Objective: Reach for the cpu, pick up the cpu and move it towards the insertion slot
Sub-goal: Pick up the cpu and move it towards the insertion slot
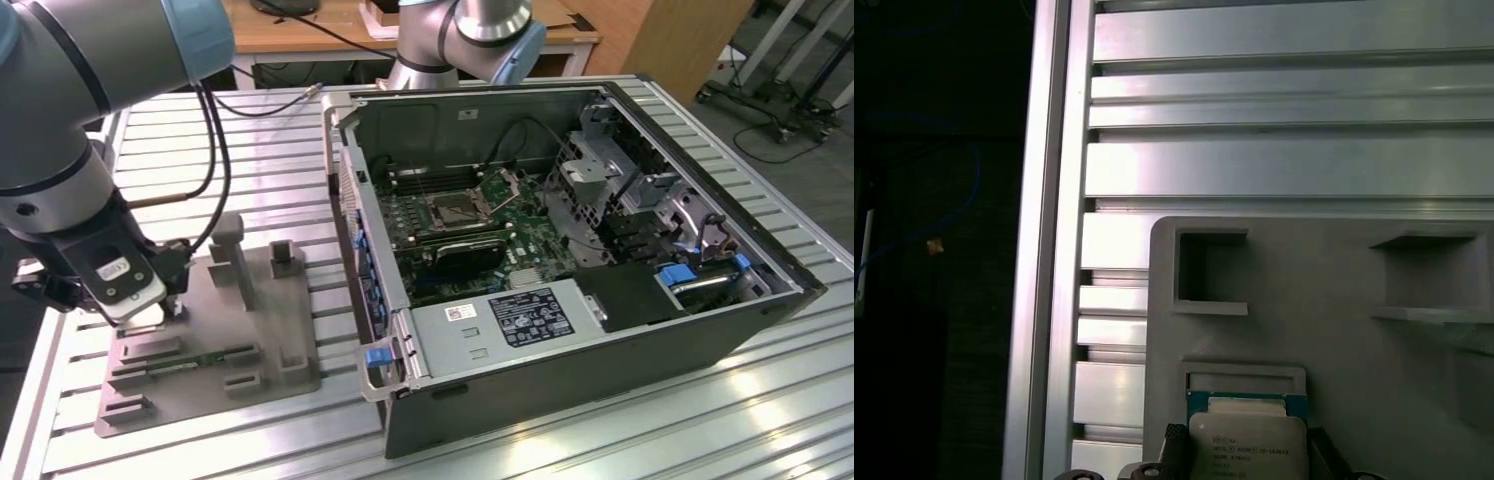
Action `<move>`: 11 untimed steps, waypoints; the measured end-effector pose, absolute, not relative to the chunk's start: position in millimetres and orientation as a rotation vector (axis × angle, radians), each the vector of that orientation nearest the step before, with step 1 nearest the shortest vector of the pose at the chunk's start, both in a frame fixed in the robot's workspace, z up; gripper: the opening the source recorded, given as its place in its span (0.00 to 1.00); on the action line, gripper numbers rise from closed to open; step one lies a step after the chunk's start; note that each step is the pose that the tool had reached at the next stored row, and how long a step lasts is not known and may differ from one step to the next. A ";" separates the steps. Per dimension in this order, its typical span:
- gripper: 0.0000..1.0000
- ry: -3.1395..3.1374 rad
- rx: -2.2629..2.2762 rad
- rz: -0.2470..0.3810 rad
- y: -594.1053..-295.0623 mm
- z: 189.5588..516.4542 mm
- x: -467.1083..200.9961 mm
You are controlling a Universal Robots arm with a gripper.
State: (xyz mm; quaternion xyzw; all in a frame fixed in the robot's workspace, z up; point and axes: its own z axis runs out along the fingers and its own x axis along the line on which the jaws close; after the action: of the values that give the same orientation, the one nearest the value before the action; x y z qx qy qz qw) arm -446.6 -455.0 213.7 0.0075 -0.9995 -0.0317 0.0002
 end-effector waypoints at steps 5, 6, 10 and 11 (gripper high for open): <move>0.55 -3.140 0.023 -0.100 -455.0 215.7 -446.5; 0.55 -3.140 0.024 -0.100 -455.0 216.1 -446.6; 0.55 -3.140 0.024 -0.100 -455.0 218.1 -446.6; 0.55 -3.140 0.024 -0.100 -455.0 218.6 -446.5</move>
State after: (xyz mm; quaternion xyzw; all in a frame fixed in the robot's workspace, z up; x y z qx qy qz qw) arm -446.5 -455.0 218.6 0.0075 -0.9995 -0.0317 0.0002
